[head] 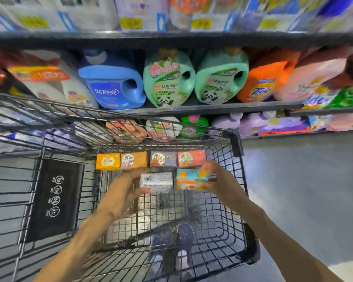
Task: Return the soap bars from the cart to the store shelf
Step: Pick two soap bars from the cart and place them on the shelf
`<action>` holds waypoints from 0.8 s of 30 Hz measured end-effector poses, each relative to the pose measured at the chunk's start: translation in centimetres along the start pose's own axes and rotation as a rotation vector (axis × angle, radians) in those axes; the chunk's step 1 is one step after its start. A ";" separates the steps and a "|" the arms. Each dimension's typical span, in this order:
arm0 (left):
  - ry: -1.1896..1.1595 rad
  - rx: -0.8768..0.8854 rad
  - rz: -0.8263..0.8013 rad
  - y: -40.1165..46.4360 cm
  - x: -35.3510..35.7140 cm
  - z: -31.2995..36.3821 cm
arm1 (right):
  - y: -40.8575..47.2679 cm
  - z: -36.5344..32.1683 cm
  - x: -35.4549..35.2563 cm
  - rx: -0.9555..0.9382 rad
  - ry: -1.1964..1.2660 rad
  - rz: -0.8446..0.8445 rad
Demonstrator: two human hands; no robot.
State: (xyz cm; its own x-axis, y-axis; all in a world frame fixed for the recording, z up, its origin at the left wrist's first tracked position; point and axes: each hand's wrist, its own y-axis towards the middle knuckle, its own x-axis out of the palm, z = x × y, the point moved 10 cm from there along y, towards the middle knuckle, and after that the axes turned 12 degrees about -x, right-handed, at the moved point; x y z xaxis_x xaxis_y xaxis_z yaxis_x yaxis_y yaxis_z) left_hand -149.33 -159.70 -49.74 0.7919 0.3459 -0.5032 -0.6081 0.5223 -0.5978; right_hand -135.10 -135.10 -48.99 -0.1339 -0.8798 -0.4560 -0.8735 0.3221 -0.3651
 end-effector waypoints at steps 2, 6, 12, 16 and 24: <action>-0.011 0.057 0.007 -1.6 -2.0 3.1 | -1.6 -2.4 -2.1 0.000 0.097 0.014; -0.043 0.176 0.051 -5.5 -6.1 10.7 | -6.2 -8.3 -8.6 -0.044 0.150 0.141; 0.011 0.359 0.002 -12.2 -9.1 24.5 | -15.5 -15.7 -19.6 -0.129 0.106 0.349; 0.082 0.470 -0.061 -15.5 -8.0 33.9 | -23.1 -17.3 -26.6 -0.120 0.167 0.545; 0.203 0.730 -0.162 -21.8 1.0 52.1 | -38.6 -16.0 -38.8 -0.105 0.196 0.796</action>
State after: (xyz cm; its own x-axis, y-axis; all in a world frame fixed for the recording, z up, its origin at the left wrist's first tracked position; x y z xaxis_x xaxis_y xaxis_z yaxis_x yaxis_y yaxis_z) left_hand -132.41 -130.10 -4.67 0.7994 0.1086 -0.5909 -0.2388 0.9599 -0.1467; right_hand -103.64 -118.96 -4.21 -0.8015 -0.4506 -0.3931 -0.5210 0.8489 0.0892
